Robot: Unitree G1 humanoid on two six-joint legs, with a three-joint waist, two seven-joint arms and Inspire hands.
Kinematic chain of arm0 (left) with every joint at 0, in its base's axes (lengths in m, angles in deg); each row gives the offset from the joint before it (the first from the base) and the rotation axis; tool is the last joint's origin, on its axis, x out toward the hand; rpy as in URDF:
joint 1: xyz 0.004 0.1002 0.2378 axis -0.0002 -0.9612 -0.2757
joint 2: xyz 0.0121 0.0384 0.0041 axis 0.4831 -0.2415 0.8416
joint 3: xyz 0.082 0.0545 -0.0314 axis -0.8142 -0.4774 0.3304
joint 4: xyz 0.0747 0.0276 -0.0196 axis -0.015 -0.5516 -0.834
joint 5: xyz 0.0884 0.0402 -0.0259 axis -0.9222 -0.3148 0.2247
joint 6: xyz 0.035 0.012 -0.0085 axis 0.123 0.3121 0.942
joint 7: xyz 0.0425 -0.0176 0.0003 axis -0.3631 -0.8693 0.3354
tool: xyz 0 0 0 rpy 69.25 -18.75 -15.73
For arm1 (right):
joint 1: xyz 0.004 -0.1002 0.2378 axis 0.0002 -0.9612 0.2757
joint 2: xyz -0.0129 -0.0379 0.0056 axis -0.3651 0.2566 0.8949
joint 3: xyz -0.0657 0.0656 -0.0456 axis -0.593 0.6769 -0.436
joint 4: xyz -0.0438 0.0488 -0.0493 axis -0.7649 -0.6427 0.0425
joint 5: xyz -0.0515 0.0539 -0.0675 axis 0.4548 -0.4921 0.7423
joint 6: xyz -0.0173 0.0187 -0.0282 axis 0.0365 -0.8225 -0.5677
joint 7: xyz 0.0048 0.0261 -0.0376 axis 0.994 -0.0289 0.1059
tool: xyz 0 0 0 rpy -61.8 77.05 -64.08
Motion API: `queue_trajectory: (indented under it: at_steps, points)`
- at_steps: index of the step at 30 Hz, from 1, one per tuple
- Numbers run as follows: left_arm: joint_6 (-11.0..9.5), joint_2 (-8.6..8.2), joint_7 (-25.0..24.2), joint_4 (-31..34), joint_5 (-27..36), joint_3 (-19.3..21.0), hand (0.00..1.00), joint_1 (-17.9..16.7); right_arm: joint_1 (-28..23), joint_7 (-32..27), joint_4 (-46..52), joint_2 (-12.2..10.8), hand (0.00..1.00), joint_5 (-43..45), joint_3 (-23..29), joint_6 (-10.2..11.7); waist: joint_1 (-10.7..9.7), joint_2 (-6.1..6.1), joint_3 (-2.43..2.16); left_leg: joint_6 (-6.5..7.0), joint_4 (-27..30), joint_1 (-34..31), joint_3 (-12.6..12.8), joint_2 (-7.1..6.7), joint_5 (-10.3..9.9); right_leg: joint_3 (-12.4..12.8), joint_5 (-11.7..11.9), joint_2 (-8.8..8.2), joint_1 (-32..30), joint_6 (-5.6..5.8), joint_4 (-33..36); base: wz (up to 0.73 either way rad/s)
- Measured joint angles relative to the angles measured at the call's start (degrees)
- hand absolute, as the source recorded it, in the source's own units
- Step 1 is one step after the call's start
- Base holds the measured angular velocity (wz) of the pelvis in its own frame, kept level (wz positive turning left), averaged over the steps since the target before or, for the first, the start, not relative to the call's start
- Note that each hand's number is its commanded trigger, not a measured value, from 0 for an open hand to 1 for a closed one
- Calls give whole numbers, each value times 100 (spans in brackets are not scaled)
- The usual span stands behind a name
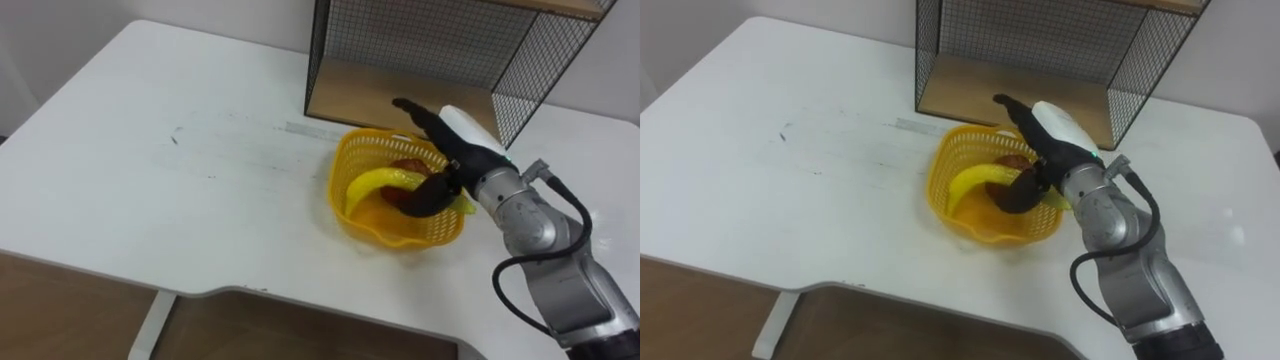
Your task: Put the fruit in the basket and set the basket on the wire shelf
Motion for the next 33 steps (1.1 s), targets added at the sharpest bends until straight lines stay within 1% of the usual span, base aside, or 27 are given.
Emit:
queue_trajectory:
  at_steps: [3, 4, 6, 7, 8, 9, 10, 12, 14, 15, 17, 18, 20, 21, 23, 24, 25, 26, 27, 29, 30, 31, 32, 33]
  points:
    - [-29, -3, 8, 0, 248, 108, 0, -17, -15, -50, 0, -15, 0, -277, 116, 36, -2, 12, 8, 0, -7, 10, 3, 0, 0, -14, 0, -3, 9, 0, -14, 0]
    - [-53, -3, 31, -5, 429, 121, 0, -30, -19, -91, -1, -22, 0, -350, 188, 66, -9, 16, 11, 0, -7, 17, 9, 0, 0, -18, 1, -5, 15, 1, -16, 0]
    - [-61, -3, 50, -3, 624, 145, 0, -70, -55, -211, 0, -37, 0, -477, 287, 77, -44, 30, 17, 1, 3, 23, 8, 0, 0, -32, 1, -11, 29, 1, -15, 0]
    - [-61, -16, 53, 5, 664, 249, 0, -102, -124, -273, 0, -117, 0, -501, 435, 93, -56, 52, 32, 1, 5, 29, 8, 2, 0, -31, 1, -10, 33, 2, -16, 0]
    - [-61, -24, 69, 8, 717, 338, 0, -120, -204, -342, -1, -176, 0, -519, 546, 98, -88, 46, 26, 2, 27, 41, 6, 3, 0, -34, 1, -10, 49, 1, -16, 0]
    - [-61, -25, 98, 7, 784, 346, 0, -133, -239, -369, -2, -206, 0, -551, 605, 99, -103, 80, 47, 4, 39, 48, 2, 3, -2, -37, 1, -10, 65, 2, -16, 0]
    - [-64, -33, 145, 3, 896, 356, 0, -164, -316, -444, -2, -246, 0, -623, 708, 114, -122, 102, 42, 7, 44, 53, 4, 1, -5, -33, 1, -11, 71, 2, -15, 0]
    - [-103, -43, 171, 18, 1064, 431, 0, -234, -447, -518, 0, -259, 0, -834, 895, 134, -155, 142, 17, 11, 53, 51, 7, -2, -8, -24, 5, -12, 71, 7, -15, 0]
    - [-140, -76, 288, 77, 1500, 734, 0, -313, -618, -736, -7, -255, 0, -1203, 1136, 145, -240, 206, -21, 12, 33, 50, 3, -6, -8, -30, 5, -18, 73, 8, -13, 0]
    - [-152, -81, 339, 98, 1618, 812, 0, -327, -661, -810, -8, -255, 0, -1306, 1194, 146, -260, 220, -27, 12, 24, 54, 4, -6, -8, -25, 5, -17, 75, 8, -13, 0]
    - [-227, -89, 590, 109, 2027, 1150, 0, -444, -857, -1035, -7, -254, 0, -1522, 1439, 174, -289, 268, -47, 9, 8, 107, 8, -2, -5, -30, 4, -16, 119, 8, -15, 0]
    - [-263, -93, 650, 108, 2112, 1237, 0, -464, -906, -1074, -7, -255, 0, -1568, 1502, 183, -294, 272, -49, 6, -10, 134, 10, -2, 1, -24, 4, -15, 136, 8, -16, 0]
    - [-392, -90, 886, 55, 2645, 1503, 0, -524, -1116, -1199, -5, -251, 0, -1849, 1762, 245, -375, 281, -44, 6, -22, 197, 7, -2, 4, -35, 1, -16, 210, 12, -42, 0]
    - [-414, -93, 941, 44, 2818, 1598, 0, -545, -1174, -1243, 2, -252, 0, -1935, 1818, 261, -390, 282, -44, 7, -22, 207, 6, -5, 4, -31, 0, -17, 229, 13, -52, 0]
    - [-451, -95, 1227, 50, 3458, 2014, 0, -536, -1409, -1512, 64, -261, 0, -2171, 2022, 296, -411, 268, -49, 7, -24, 226, 12, -8, 4, -22, 0, -17, 267, 14, -91, 0]
    - [-464, -99, 1317, 70, 3611, 2139, 0, -537, -1453, -1594, 65, -262, 0, -2223, 2064, 300, -414, 278, -42, 7, -24, 227, 16, -8, 4, -15, 0, -17, 267, 14, -95, 0]
    - [-492, -113, 1489, 161, 3872, 2389, 0, -519, -1543, -1716, 65, -270, 0, -2289, 2183, 313, -409, 274, -39, 7, -23, 222, 16, -9, 4, 2, 0, -17, 262, 14, -99, 0]
    - [-518, -115, 1682, 289, 4092, 2611, 0, -511, -1598, -1834, 65, -271, 0, -2325, 2271, 312, -406, 270, -44, 7, -19, 205, 17, -10, 4, 28, 0, -14, 239, 14, -100, 0]
    - [-528, -114, 1790, 378, 4214, 2699, 0, -517, -1601, -1881, 65, -272, 0, -2332, 2311, 312, -399, 269, -46, 7, -18, 194, 27, -8, 4, 38, 0, -14, 222, 14, -97, -4]
    - [-545, -121, 2273, 938, 4645, 3012, 0, -531, -1608, -2197, 94, -272, 0, -2407, 2474, 312, -367, 282, -52, 8, -19, 162, 38, -10, 3, 49, 1, -15, 186, 17, -97, -2]
    - [-564, -119, 2402, 1095, 4733, 3062, 0, -531, -1624, -2297, 121, -272, 0, -2442, 2489, 312, -367, 290, -58, 9, -22, 163, 39, -10, 3, 49, 2, -15, 186, 19, -97, 0]
    - [-628, -119, 2659, 1427, 4884, 3094, 0, -526, -1698, -2466, 212, -274, 0, -2489, 2498, 322, -362, 311, -68, 9, -29, 167, 33, -11, 3, 45, 3, -15, 189, 21, -99, 0]
    - [-675, -119, 2884, 1763, 5018, 3121, 0, -551, -1793, -2572, 236, -277, 0, -2487, 2498, 388, -320, 327, -77, 9, -38, 170, 30, -10, 3, 48, 5, -12, 190, 23, -100, 0]
    - [-699, -119, 2981, 1905, 5081, 3152, 0, -542, -1840, -2612, 236, -278, 0, -2479, 2498, 403, -289, 338, -80, 9, -50, 177, 31, -8, 3, 50, 6, -11, 190, 23, -100, 0]
